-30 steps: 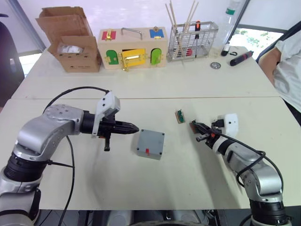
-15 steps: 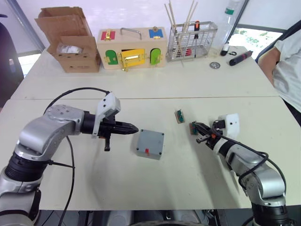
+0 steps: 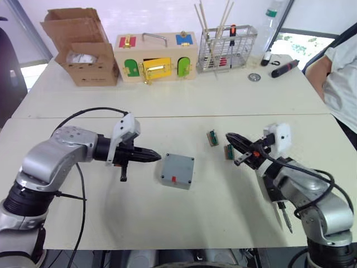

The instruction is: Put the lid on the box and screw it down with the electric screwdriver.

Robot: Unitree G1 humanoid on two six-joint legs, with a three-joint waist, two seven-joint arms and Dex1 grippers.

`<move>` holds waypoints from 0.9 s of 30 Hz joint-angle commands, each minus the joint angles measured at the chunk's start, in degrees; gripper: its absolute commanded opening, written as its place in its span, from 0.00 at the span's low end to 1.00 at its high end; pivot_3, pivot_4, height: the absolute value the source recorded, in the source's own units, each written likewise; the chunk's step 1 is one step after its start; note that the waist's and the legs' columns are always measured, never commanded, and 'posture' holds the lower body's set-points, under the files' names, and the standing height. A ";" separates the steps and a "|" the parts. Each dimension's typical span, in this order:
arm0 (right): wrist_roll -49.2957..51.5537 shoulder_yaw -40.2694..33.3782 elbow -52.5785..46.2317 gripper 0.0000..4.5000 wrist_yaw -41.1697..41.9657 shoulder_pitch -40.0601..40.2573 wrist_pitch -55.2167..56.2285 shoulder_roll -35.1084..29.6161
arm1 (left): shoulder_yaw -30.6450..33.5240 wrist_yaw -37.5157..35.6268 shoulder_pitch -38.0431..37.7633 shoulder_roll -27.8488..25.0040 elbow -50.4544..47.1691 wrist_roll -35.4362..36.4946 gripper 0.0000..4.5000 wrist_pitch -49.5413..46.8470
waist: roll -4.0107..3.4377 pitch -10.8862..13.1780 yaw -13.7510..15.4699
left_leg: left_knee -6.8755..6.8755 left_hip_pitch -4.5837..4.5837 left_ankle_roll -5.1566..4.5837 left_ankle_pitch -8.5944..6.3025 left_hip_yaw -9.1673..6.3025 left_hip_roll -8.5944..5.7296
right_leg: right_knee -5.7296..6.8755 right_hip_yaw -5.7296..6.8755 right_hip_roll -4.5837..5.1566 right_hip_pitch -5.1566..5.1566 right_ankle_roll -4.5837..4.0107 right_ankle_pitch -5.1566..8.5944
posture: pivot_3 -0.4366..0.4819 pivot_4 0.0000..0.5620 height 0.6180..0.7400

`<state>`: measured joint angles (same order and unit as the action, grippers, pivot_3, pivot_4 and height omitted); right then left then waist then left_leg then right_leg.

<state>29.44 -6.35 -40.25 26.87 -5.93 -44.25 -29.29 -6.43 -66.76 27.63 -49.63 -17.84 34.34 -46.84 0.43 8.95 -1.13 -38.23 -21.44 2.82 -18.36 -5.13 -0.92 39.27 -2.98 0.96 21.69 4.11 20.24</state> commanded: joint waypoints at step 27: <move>-6.48 15.07 3.38 0.01 5.21 -1.58 5.86 -1.76 | 2.20 1.02 -2.88 -2.31 -2.25 0.31 0.00 1.58 | 0.00 0.00 0.14 | -0.03 -0.02 0.00 0.00 0.01 -0.02 | 0.00 0.00 0.04 0.01 0.00 0.00 | 0.48 0.27 1.00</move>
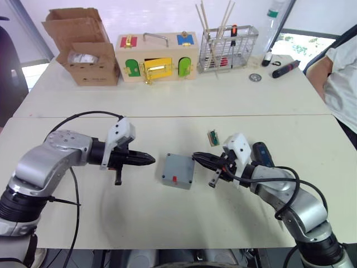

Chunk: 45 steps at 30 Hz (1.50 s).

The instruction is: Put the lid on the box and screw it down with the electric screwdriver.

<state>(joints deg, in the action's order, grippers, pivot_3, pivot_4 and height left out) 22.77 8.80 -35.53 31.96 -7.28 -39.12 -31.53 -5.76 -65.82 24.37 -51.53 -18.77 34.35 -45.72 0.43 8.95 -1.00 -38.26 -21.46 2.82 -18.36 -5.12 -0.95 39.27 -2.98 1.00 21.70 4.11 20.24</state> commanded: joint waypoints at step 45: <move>28.08 -32.65 -6.16 0.85 -4.02 -5.27 -26.31 -10.42 | 0.03 -0.04 6.84 5.16 -4.01 5.49 0.00 -2.58 | -0.01 0.01 0.52 | -0.07 -0.03 0.00 0.00 -0.03 -0.09 | -0.02 0.04 0.11 -0.07 0.00 0.00 | 0.48 0.27 1.00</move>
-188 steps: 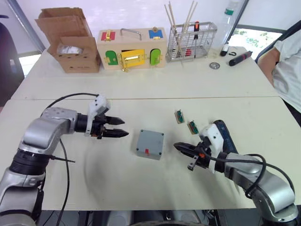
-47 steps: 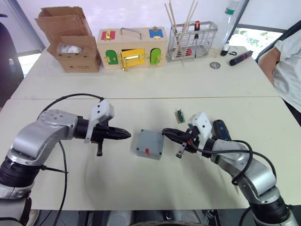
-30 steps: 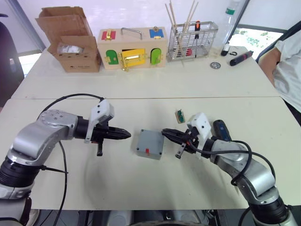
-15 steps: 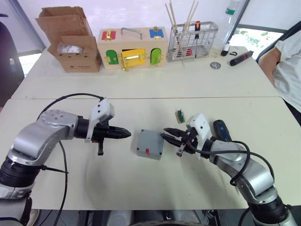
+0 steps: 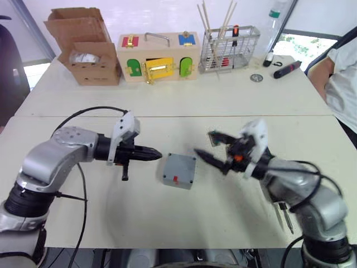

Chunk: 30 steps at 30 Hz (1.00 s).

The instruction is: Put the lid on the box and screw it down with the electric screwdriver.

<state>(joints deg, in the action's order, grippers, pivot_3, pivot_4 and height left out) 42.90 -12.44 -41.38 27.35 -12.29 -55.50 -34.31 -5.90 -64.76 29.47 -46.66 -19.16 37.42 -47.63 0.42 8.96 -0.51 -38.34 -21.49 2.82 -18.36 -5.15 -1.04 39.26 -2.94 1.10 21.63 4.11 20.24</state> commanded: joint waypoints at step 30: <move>42.66 -10.86 27.78 0.99 -24.57 11.92 -36.99 -33.71 | -4.32 2.82 -2.39 -0.96 -14.76 -1.31 0.00 1.29 | 0.22 0.18 -0.13 | -0.01 0.09 -0.11 -0.04 0.16 0.11 | -0.11 -0.12 -0.17 -0.15 0.00 0.00 | 0.48 0.27 1.00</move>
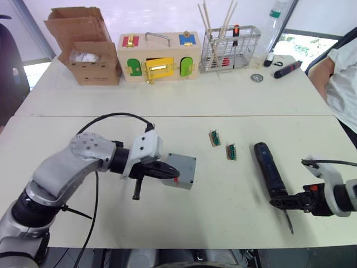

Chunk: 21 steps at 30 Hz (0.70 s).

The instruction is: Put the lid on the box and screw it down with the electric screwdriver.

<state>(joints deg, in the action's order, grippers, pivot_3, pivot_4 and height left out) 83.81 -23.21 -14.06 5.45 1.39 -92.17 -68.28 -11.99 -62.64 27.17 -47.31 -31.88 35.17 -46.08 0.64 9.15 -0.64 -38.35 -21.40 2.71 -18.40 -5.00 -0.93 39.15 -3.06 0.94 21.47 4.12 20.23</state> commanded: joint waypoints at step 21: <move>-8.04 13.72 0.75 0.43 -3.70 -7.46 -0.33 0.35 | 2.78 3.68 -2.36 -0.60 -2.16 2.01 0.00 -1.06 | 0.70 -0.18 0.00 | 0.00 0.06 0.01 0.00 -0.06 0.09 | -0.04 0.04 -0.05 -0.07 0.00 0.00 | 0.48 0.27 1.00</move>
<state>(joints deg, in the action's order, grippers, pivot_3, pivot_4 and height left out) 76.79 -11.09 -13.82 2.08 -7.58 -92.09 -68.82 -10.40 -58.81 24.87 -47.35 -33.67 36.83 -47.56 1.33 8.96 -0.64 -38.36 -21.35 2.72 -18.40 -5.06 -0.85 39.11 -3.01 0.88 21.41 4.11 20.23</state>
